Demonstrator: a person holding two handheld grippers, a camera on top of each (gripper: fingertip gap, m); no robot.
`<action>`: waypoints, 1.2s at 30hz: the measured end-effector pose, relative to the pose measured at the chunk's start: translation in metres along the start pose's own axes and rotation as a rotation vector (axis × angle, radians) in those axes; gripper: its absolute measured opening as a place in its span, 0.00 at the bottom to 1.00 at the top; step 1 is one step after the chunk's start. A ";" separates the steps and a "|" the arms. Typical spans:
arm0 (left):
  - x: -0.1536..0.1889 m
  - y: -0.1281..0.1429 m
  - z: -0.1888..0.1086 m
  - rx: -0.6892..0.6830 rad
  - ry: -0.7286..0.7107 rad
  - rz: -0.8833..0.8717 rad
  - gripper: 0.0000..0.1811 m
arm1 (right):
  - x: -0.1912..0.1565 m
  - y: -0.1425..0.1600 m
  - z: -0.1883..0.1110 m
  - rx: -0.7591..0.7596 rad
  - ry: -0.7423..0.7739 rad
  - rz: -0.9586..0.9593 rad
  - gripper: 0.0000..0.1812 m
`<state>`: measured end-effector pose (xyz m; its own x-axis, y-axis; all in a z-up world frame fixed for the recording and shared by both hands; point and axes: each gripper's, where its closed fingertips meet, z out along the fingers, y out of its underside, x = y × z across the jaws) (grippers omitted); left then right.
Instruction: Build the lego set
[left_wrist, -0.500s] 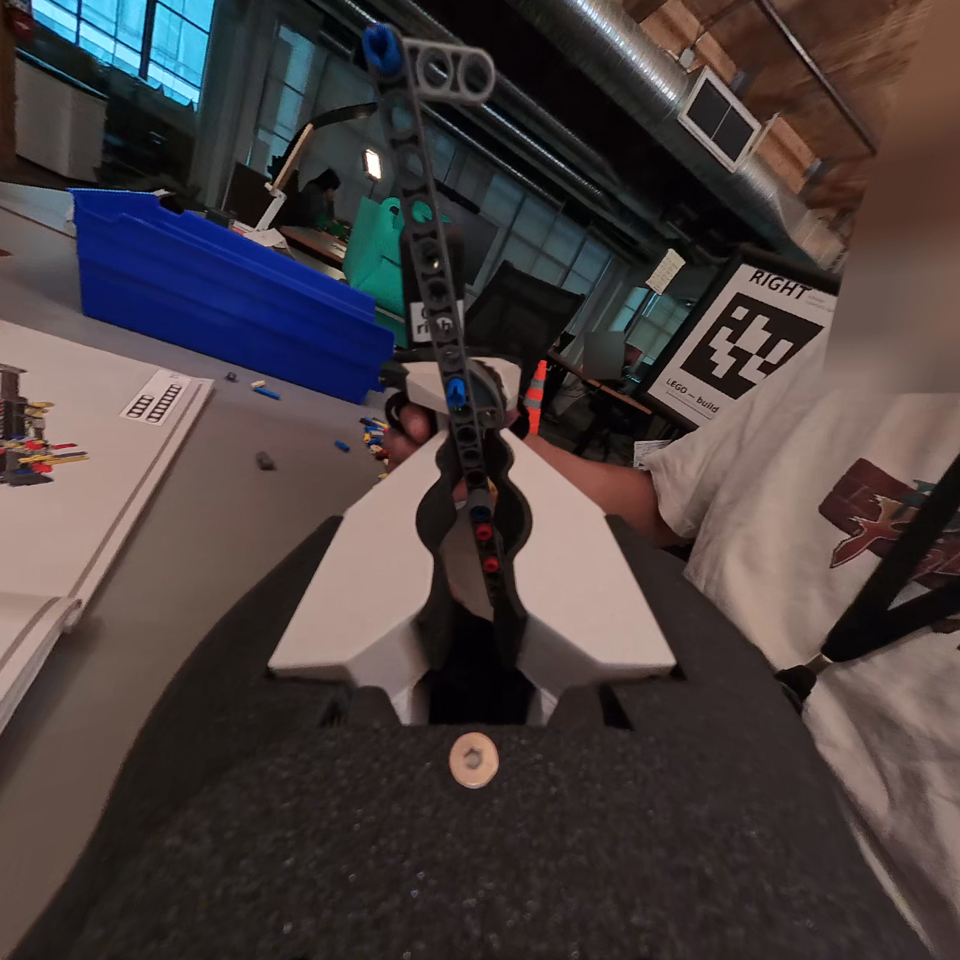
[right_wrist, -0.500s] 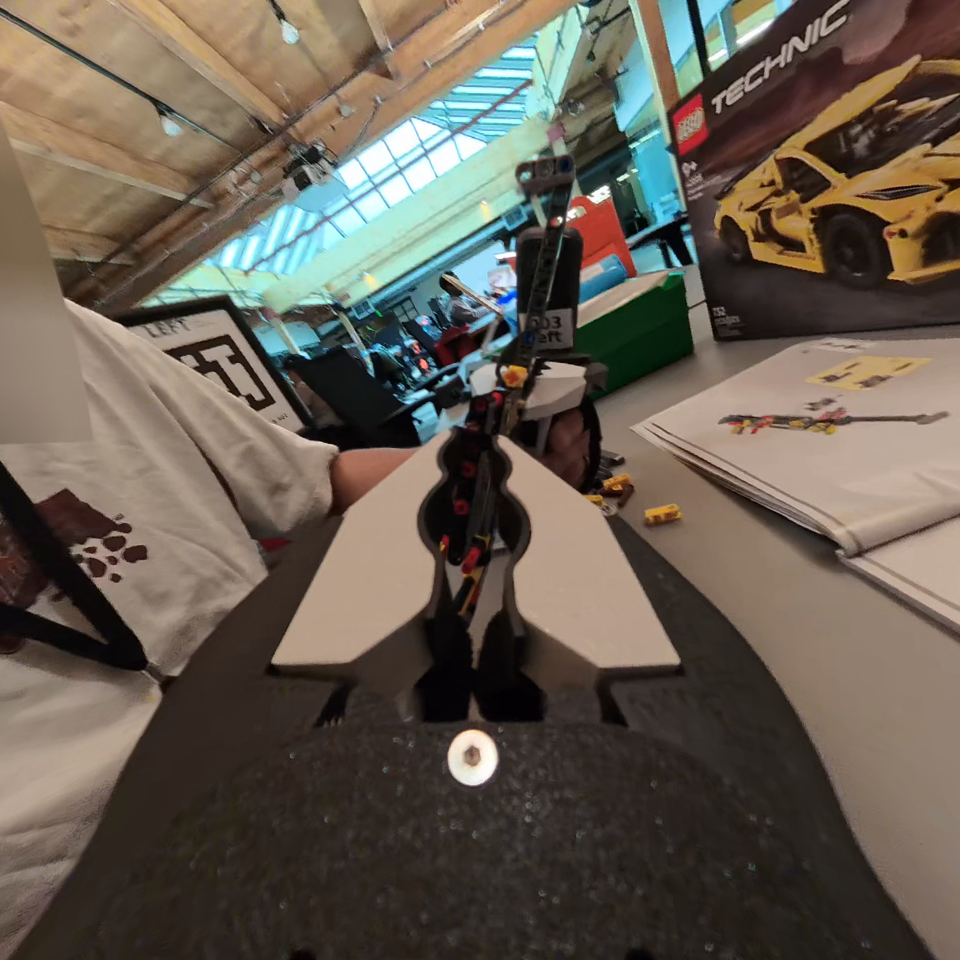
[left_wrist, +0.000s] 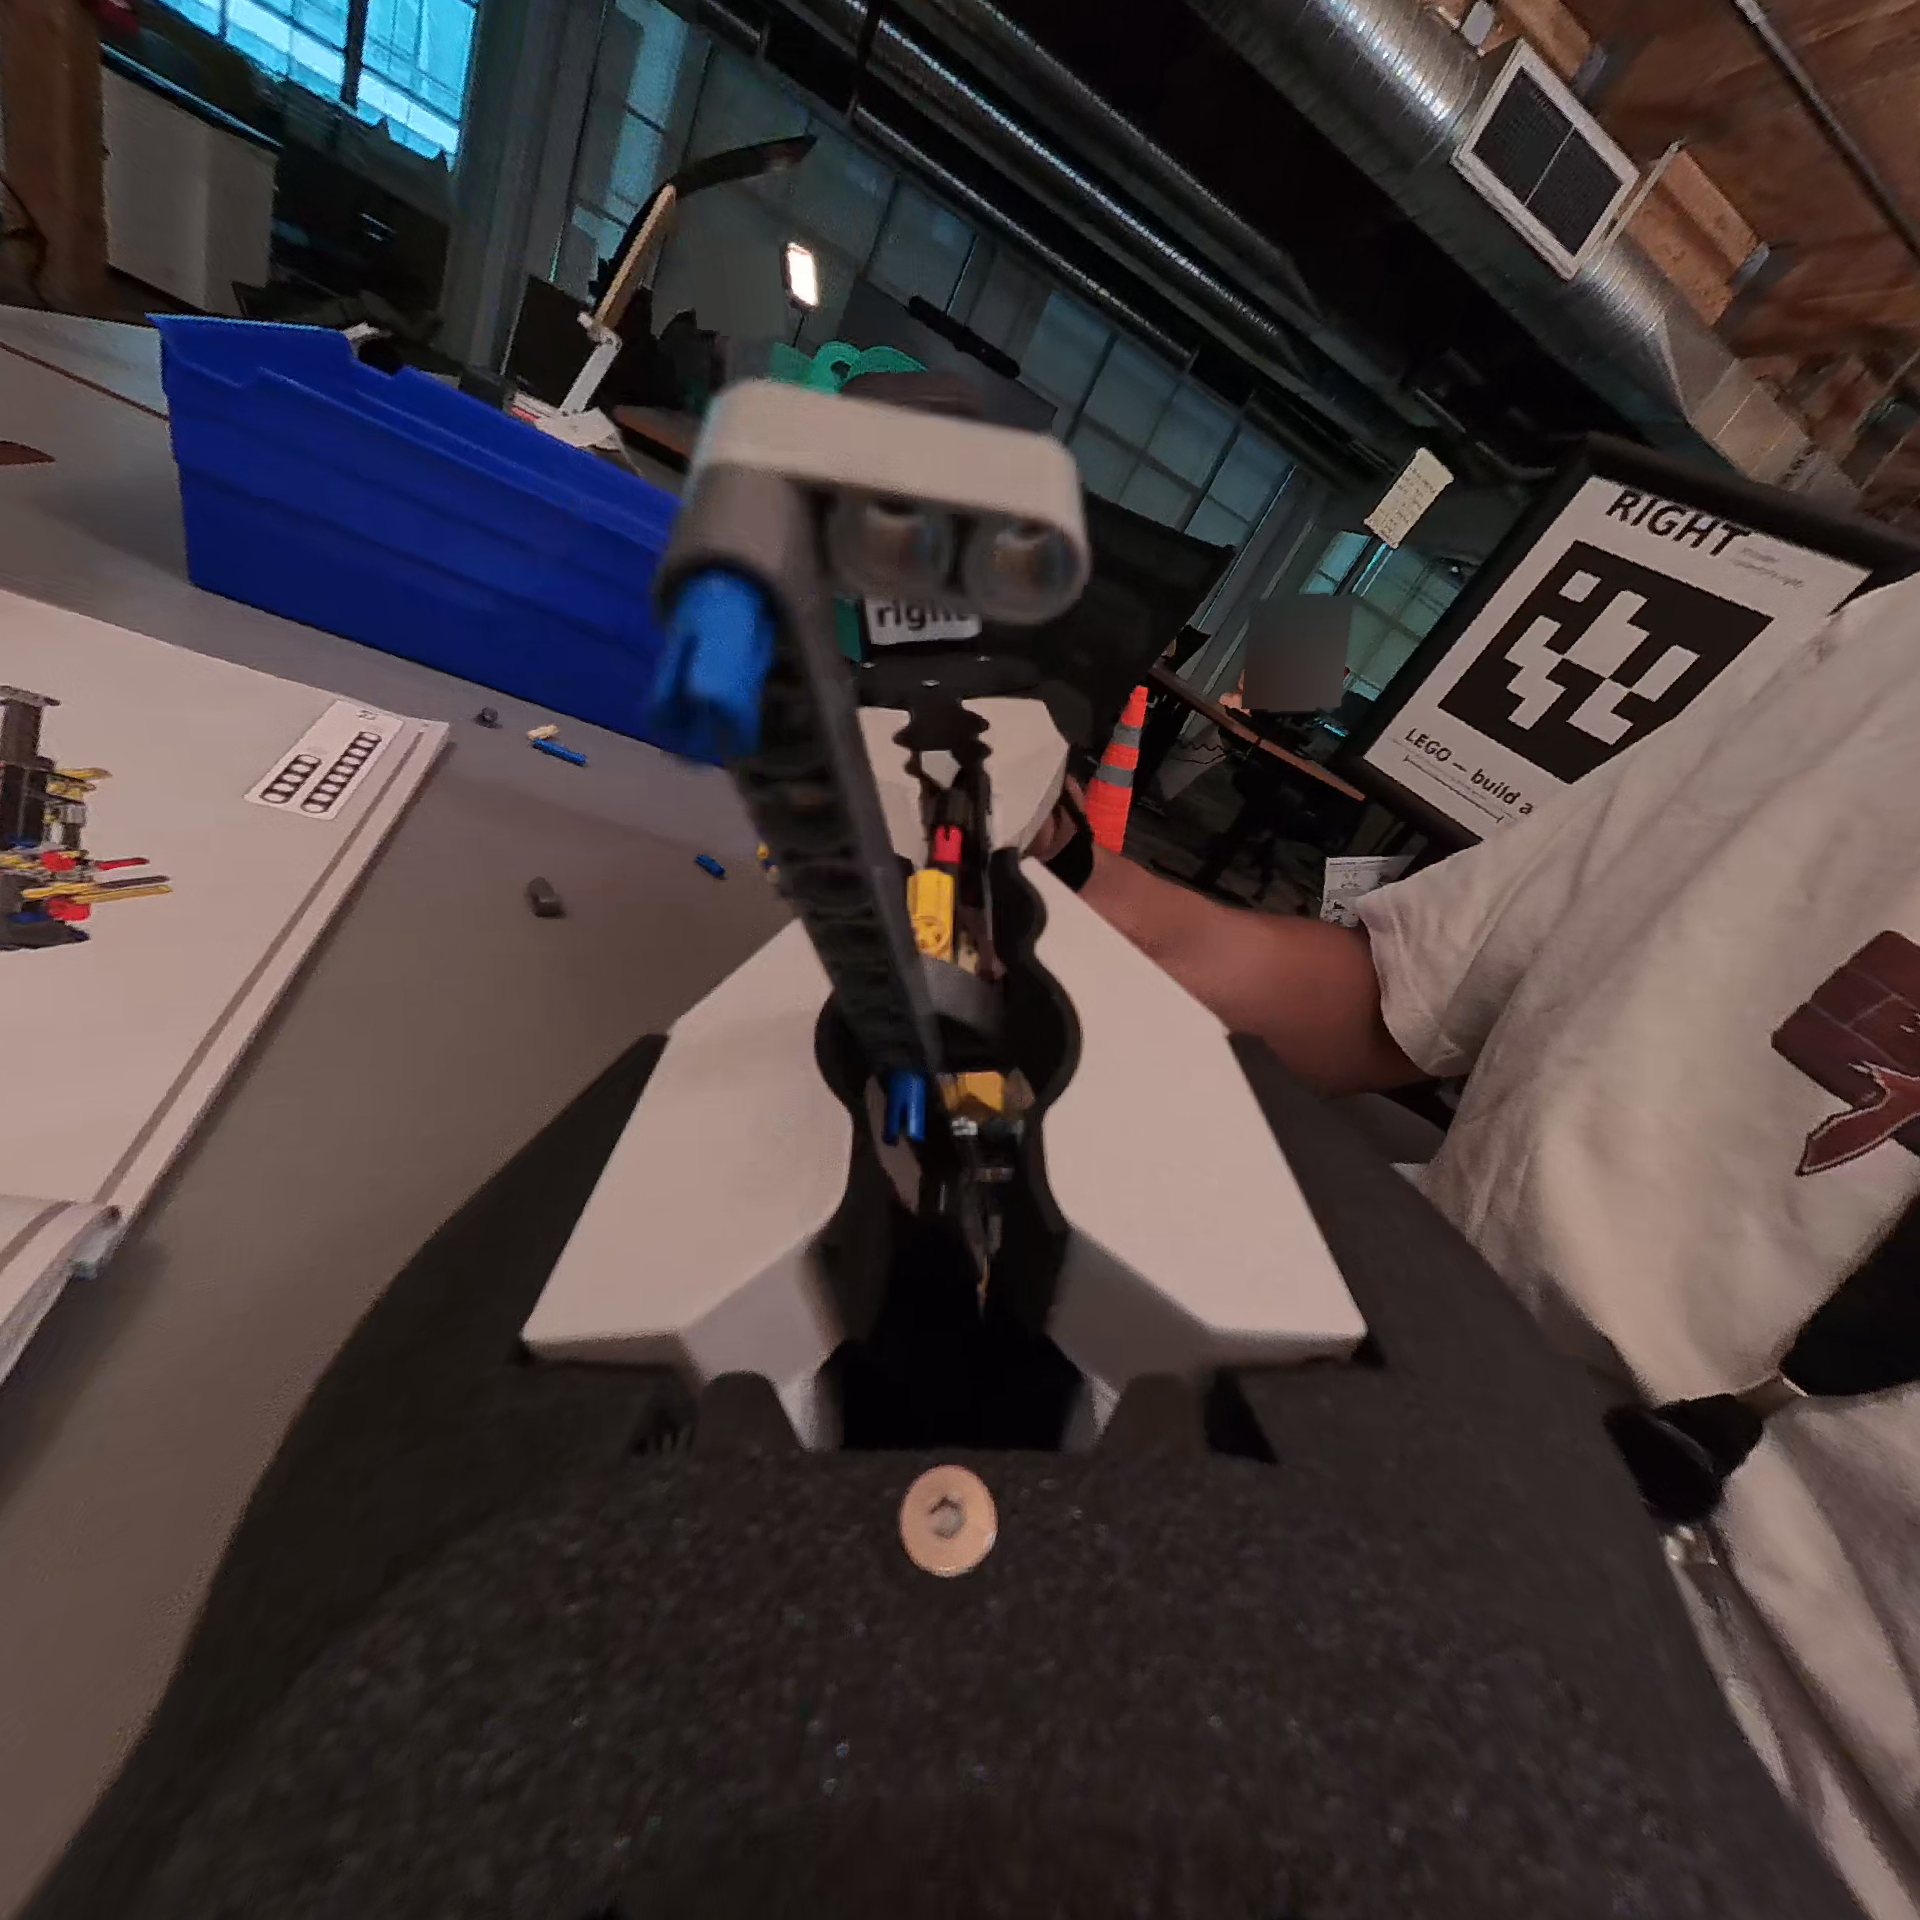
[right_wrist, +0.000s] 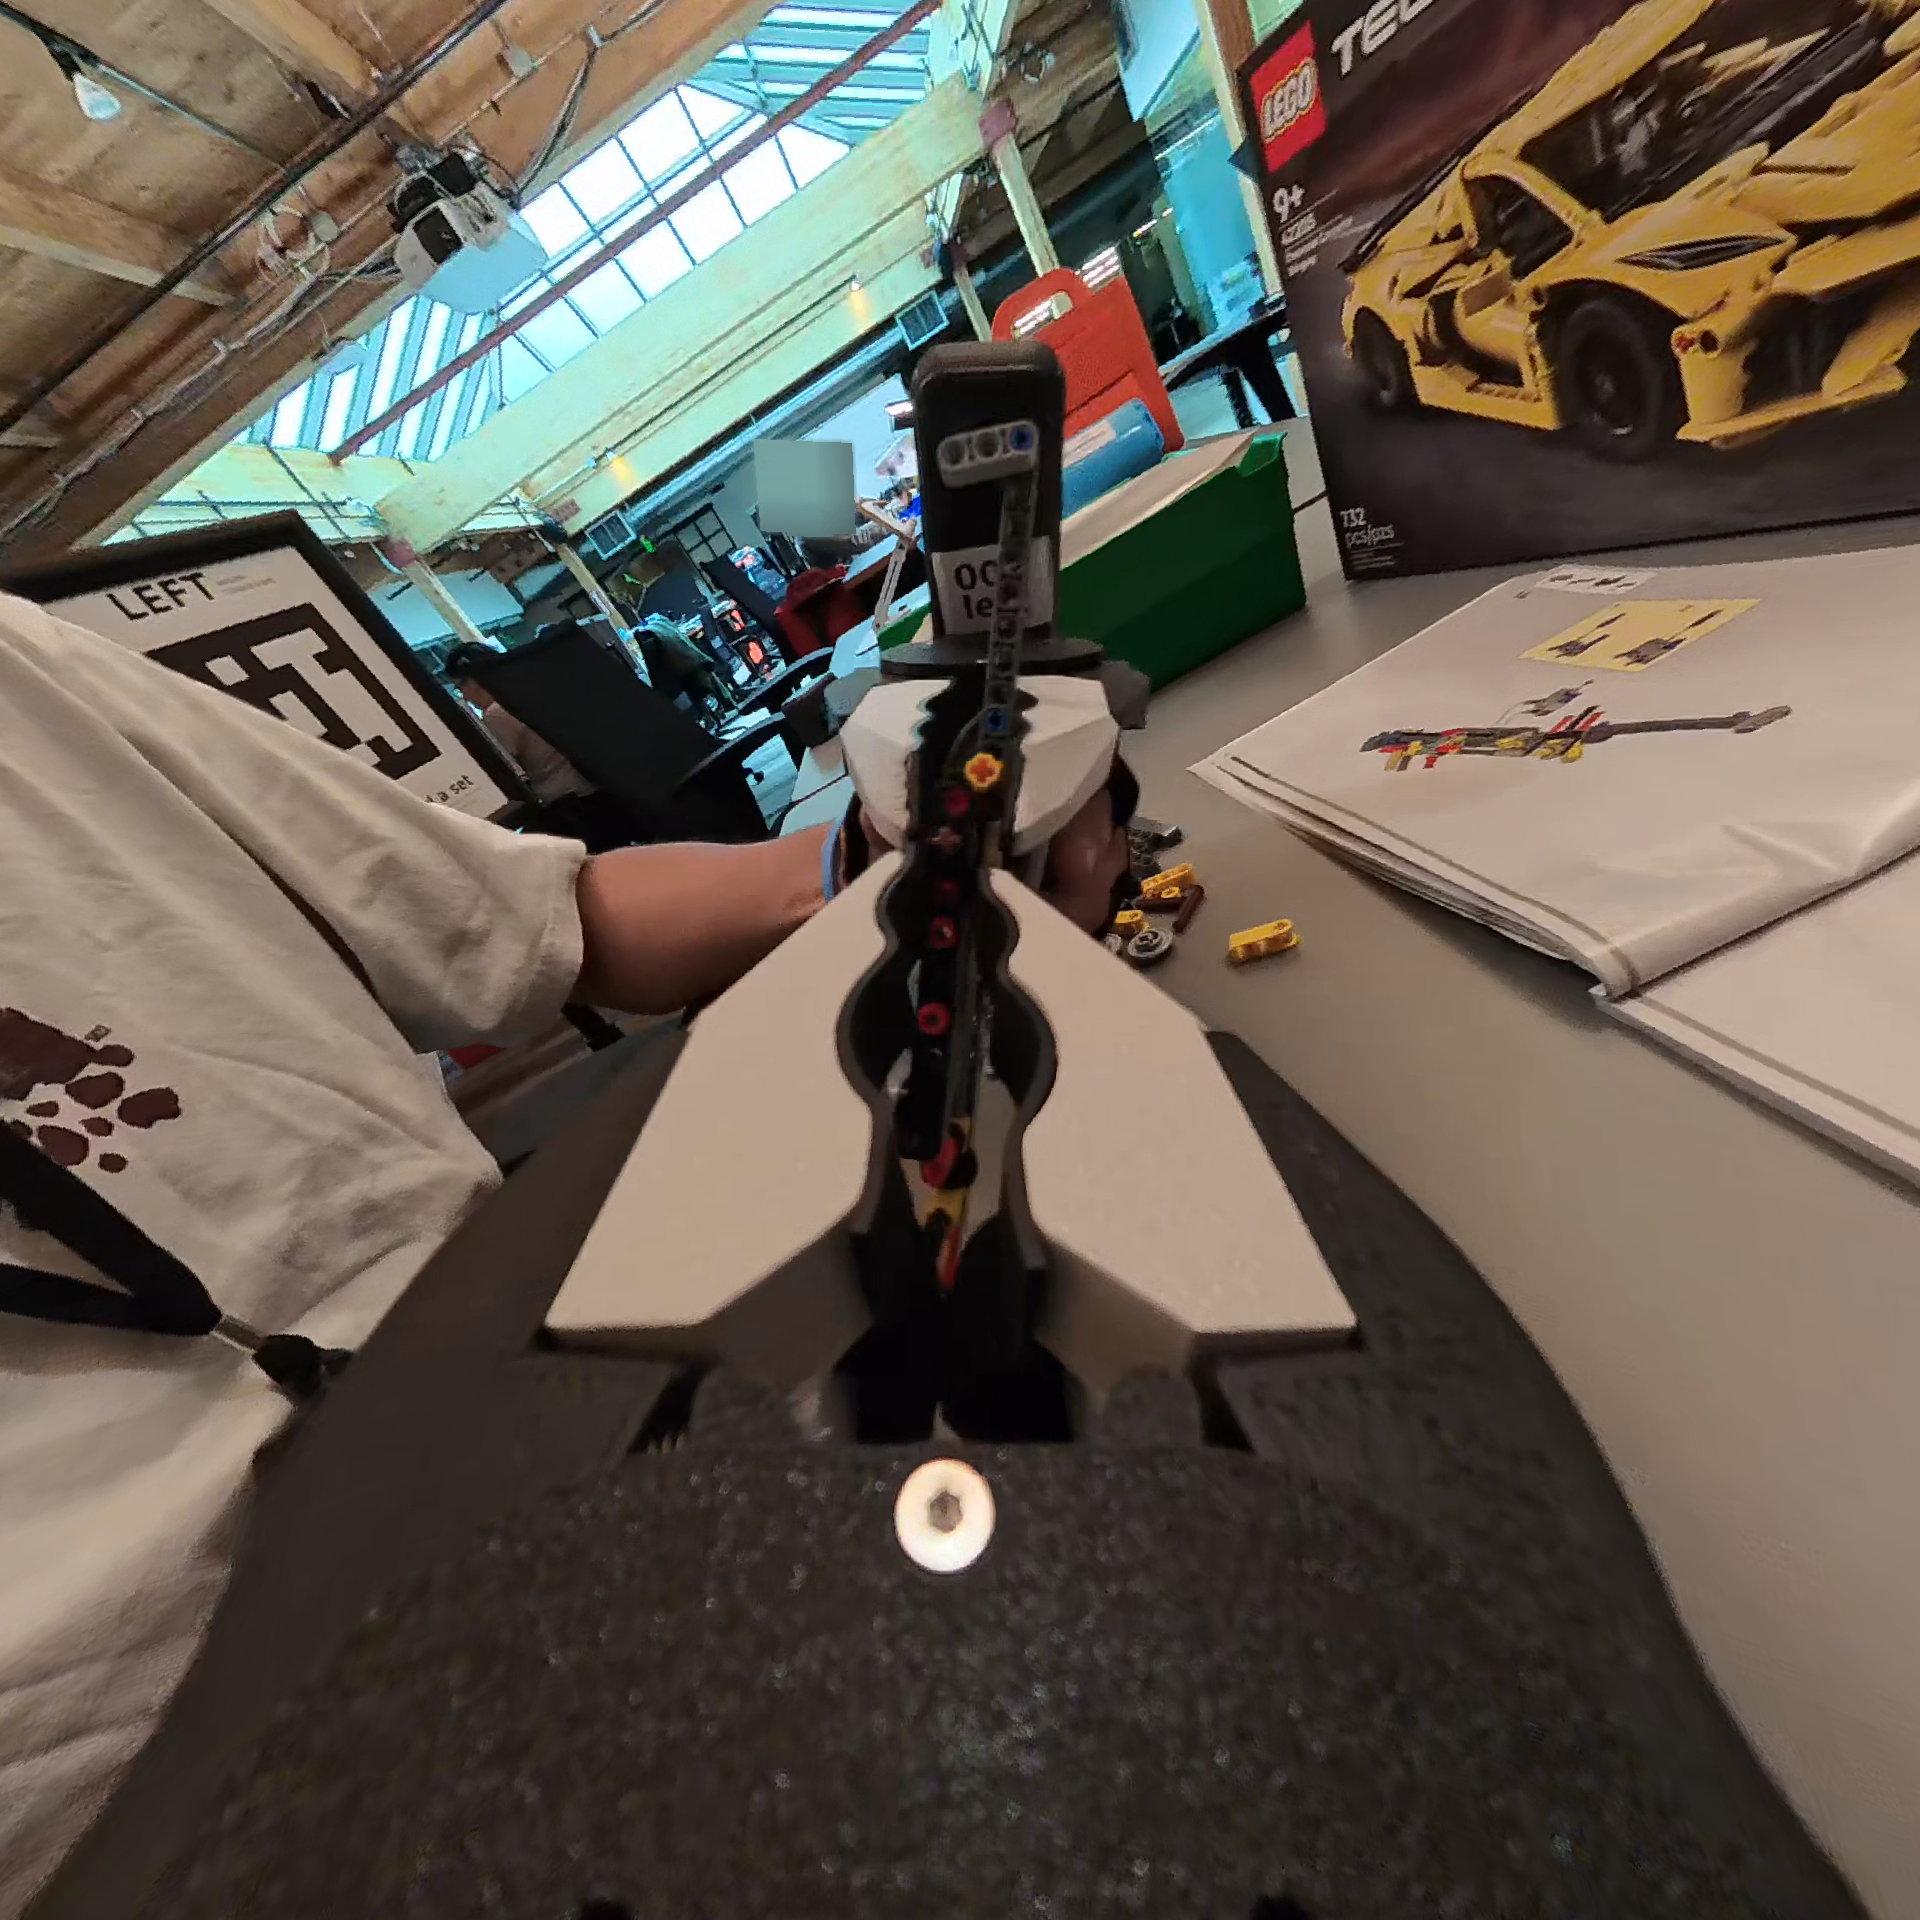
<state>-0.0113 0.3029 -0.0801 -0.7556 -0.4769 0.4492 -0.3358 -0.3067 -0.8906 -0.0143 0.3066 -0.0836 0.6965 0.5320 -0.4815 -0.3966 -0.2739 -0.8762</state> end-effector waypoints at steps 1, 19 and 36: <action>-0.004 0.003 0.001 -0.019 -0.025 0.002 0.07 | 0.003 0.000 -0.001 -0.001 0.015 0.007 0.03; 0.001 0.026 -0.002 -0.201 -0.003 0.053 0.07 | 0.003 0.015 0.006 -0.099 0.063 -0.168 0.04; -0.021 -0.026 -0.007 0.187 -0.136 -0.018 0.16 | 0.013 -0.038 -0.011 0.243 0.055 0.051 0.03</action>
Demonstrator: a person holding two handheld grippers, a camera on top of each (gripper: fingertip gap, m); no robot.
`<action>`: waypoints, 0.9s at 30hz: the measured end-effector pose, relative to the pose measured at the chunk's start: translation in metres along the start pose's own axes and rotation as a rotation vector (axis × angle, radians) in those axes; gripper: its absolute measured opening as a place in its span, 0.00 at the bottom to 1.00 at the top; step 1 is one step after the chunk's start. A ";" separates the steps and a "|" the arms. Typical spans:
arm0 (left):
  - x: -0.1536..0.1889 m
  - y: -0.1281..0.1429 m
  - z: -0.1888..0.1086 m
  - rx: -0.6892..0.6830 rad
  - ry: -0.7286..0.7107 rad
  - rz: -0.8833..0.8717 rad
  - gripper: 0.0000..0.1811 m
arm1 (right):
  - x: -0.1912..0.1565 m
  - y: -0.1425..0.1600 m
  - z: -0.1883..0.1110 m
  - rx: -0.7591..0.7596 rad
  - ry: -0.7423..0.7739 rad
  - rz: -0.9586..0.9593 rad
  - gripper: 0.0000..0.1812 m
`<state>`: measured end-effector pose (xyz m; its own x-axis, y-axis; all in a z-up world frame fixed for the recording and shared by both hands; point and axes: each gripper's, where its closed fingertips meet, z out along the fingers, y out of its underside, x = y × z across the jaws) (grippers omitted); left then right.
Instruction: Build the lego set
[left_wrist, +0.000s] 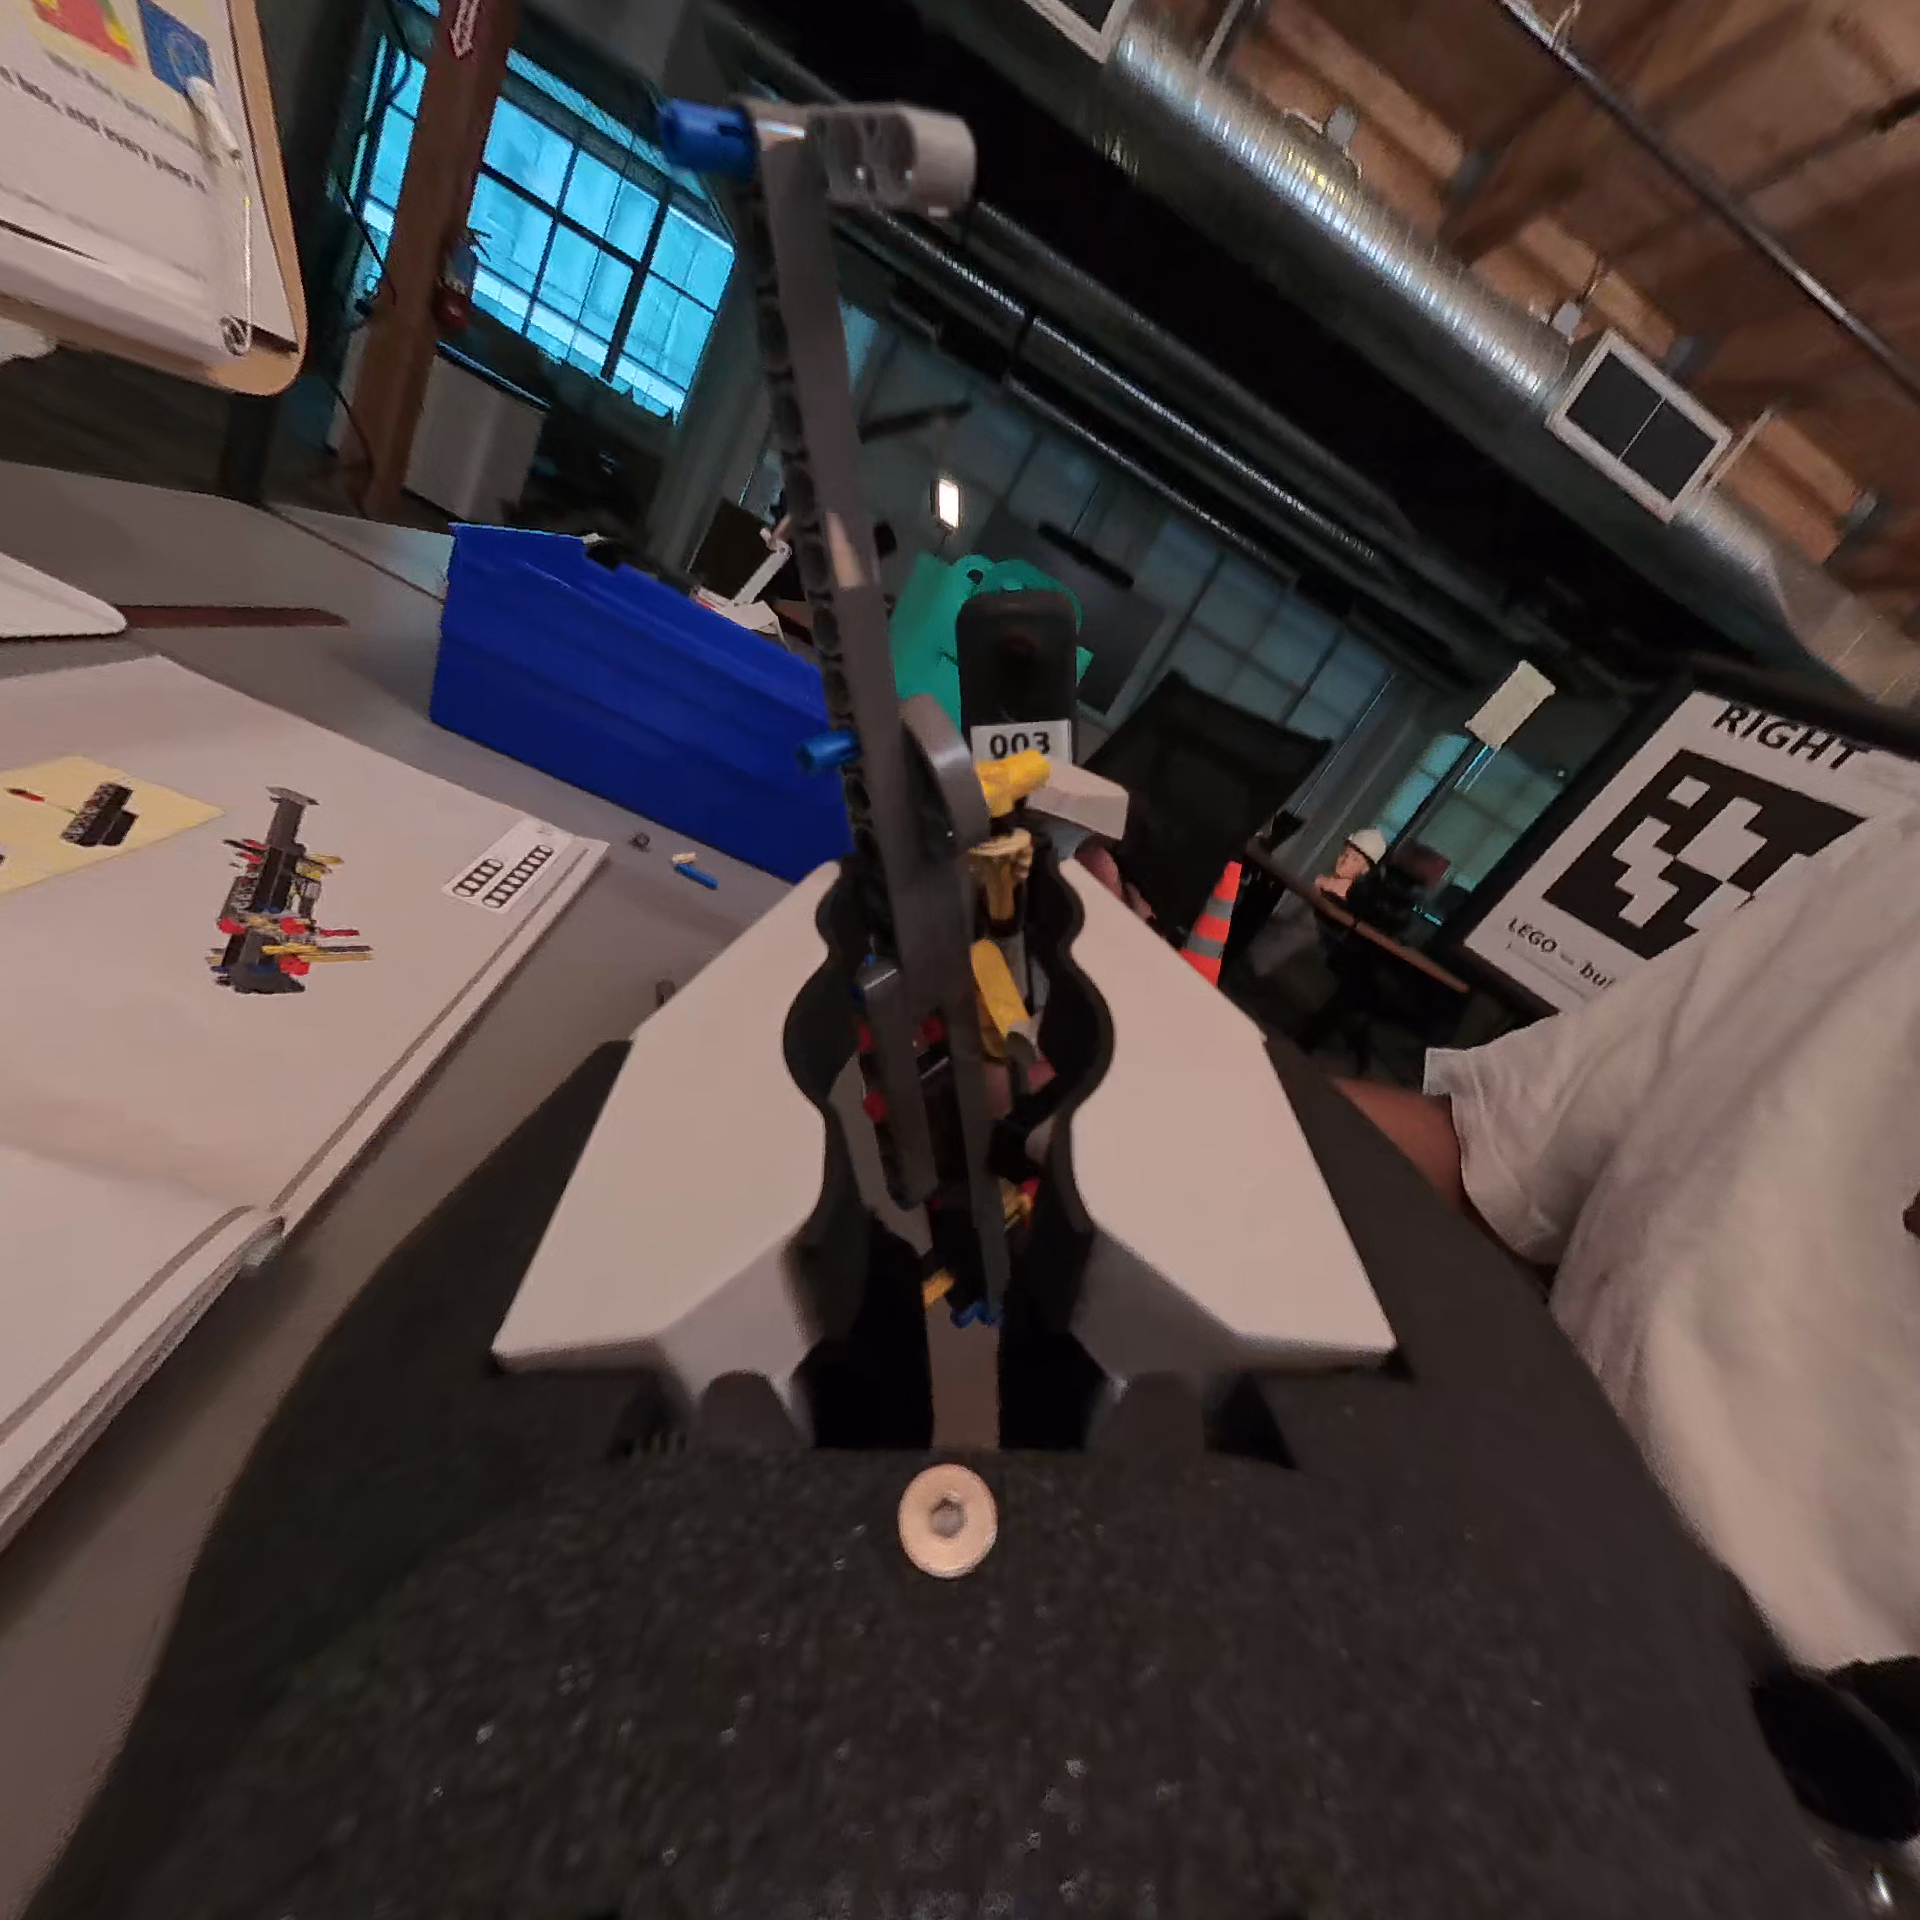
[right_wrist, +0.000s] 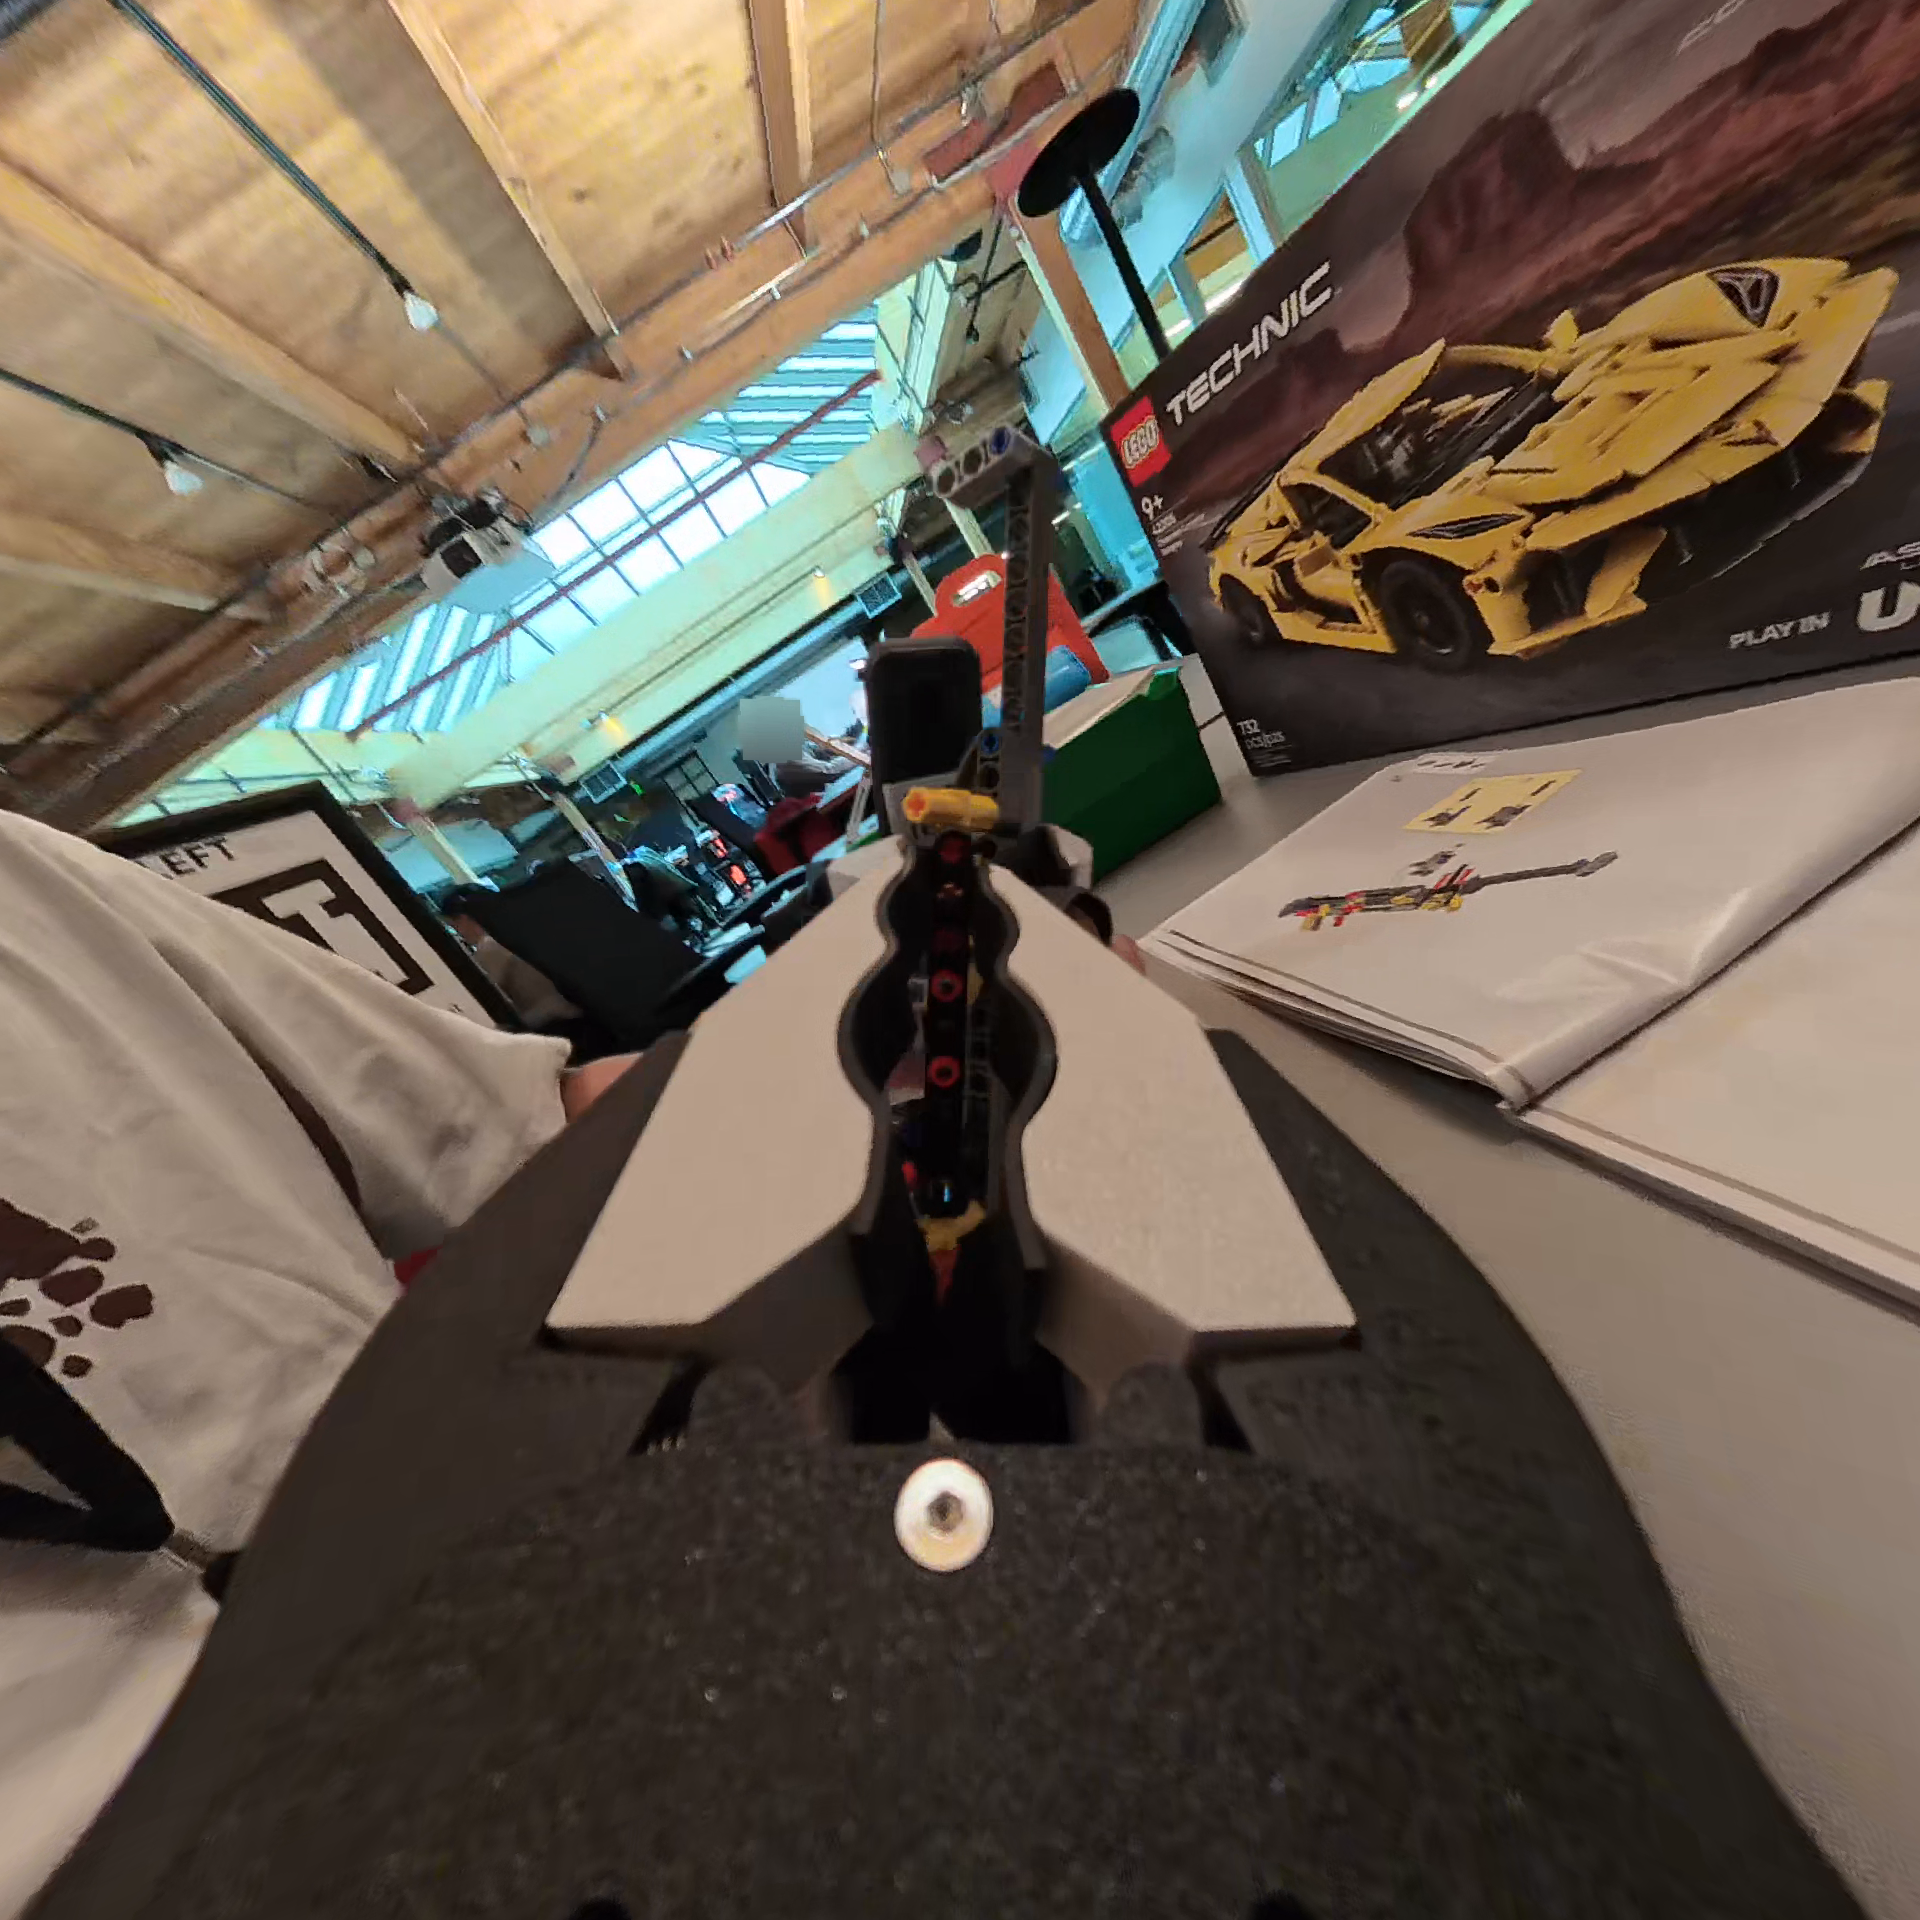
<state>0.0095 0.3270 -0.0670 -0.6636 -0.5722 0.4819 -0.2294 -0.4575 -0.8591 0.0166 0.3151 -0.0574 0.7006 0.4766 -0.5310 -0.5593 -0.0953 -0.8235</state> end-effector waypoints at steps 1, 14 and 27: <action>0.000 0.000 0.002 0.009 0.009 -0.017 0.15 | -0.001 -0.002 0.000 0.016 -0.003 0.005 0.03; 0.005 0.009 0.007 -0.028 0.081 -0.074 0.12 | 0.012 -0.007 -0.005 0.053 0.095 -0.024 0.04; 0.004 0.020 0.008 -0.094 0.067 -0.063 0.04 | 0.007 -0.002 0.000 0.038 0.062 -0.003 0.03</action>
